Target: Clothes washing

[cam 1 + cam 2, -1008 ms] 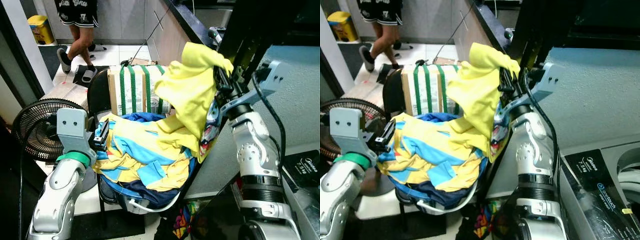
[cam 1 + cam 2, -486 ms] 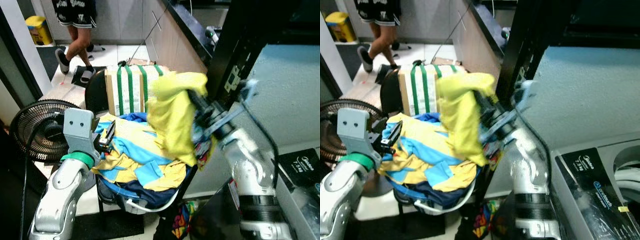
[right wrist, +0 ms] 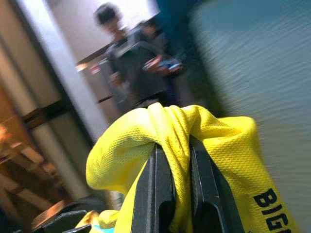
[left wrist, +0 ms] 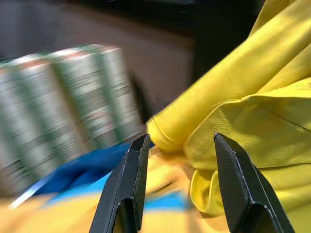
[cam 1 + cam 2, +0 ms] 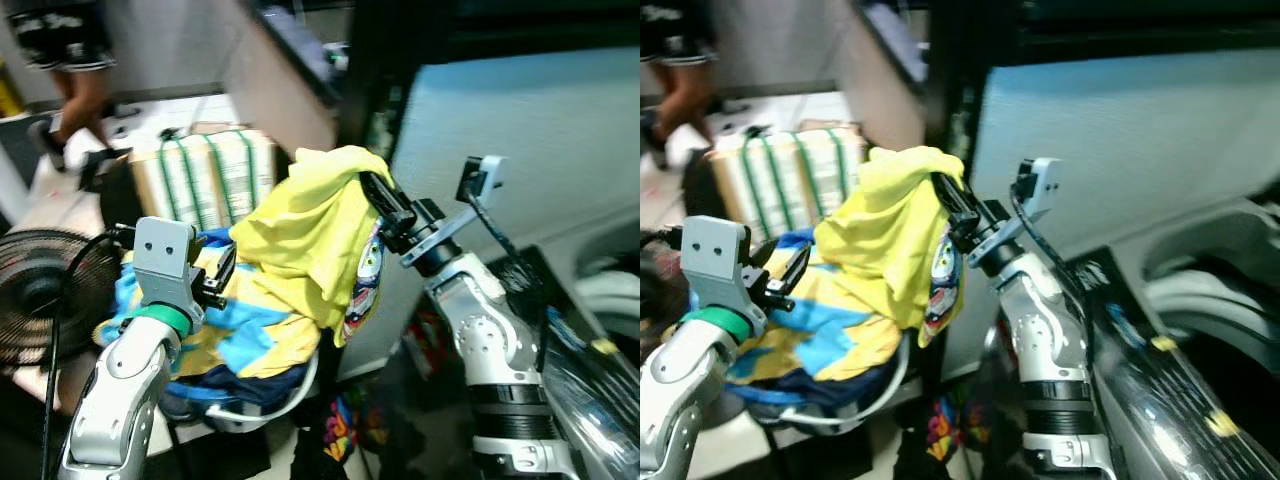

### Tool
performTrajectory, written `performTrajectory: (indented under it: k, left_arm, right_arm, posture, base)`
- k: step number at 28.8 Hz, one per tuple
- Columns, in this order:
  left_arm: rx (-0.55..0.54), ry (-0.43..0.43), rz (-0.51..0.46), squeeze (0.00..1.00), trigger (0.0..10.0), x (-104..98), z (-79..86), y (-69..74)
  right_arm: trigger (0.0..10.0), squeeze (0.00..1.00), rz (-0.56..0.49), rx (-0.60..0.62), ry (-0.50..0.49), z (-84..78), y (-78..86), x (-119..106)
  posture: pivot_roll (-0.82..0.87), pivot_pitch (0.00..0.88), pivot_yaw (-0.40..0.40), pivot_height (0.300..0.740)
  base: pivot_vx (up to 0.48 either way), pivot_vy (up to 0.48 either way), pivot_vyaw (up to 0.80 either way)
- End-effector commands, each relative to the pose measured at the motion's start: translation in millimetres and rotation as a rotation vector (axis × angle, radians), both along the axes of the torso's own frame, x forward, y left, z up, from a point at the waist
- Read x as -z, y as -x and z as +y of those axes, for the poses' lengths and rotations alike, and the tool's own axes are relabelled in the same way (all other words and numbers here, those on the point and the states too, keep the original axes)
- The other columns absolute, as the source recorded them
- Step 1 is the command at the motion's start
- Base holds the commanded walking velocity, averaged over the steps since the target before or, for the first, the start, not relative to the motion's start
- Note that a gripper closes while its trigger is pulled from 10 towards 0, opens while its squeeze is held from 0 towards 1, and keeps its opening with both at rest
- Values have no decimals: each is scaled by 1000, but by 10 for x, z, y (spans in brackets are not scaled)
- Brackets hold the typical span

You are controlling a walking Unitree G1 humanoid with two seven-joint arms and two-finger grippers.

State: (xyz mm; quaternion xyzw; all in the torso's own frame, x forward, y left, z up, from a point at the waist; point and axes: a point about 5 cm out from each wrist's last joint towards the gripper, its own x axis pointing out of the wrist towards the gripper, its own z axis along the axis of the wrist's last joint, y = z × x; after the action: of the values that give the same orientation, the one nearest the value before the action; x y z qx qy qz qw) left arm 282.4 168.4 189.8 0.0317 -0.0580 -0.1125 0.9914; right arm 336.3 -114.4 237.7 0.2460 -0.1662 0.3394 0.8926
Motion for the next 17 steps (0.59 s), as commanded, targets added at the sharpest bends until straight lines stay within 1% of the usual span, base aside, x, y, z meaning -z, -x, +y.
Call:
performTrajectory:
  k: [1, 10, 11, 12, 13, 15, 16, 17]
  left_arm:
    - [12, -1, 11, 0, 10000, 16, -14, 14]
    - [18, -2, 11, 0, 10000, 17, -15, 12]
    - [19, -2, 11, 0, 10000, 11, -15, 9]
    - [4, -1, 11, 0, 10000, 4, -2, -1]
    - [-17, 5, 10, 0, 10000, -10, 25, -15]
    - [-17, 5, 10, 0, 10000, -10, 25, -15]
    - [-44, 6, 2, 0, 10000, -31, 60, -27]
    - [-74, 3, -7, 0, 10000, -53, 100, -38]
  right_arm:
    - [10000, 0, -23, -12, -9, -6, 37, -34]
    - [10000, 0, -31, -13, -20, -5, 48, -32]
    - [10000, 0, -37, 14, -30, -27, 31, -61]
    - [10000, 0, -69, 39, -29, -31, 20, -173]
    - [10000, 0, -113, 56, -44, -11, 19, -338]
    - [10000, 0, -113, 56, -44, -11, 19, -338]
    - [10000, 0, -159, 107, -50, -2, 3, -522]
    - [10000, 0, -175, 211, -27, -30, -48, -662]
  posture:
    - [166, 8, 25, 740]
    - [166, 0, 32, 740]
    - [166, 0, 32, 740]
    - [177, 0, 31, 740]
    - [178, 0, 32, 740]
    - [178, 0, 32, 740]
    - [178, 0, 32, 740]
    - [178, 0, 32, 740]
  base:
    - [0, 0, -800]
    - [0, 0, -800]
    - [0, 0, -800]
    - [0, 0, -800]
    - [0, 0, -800]
    - [0, 0, -800]
    - [0, 0, -800]
    - [0, 0, -800]
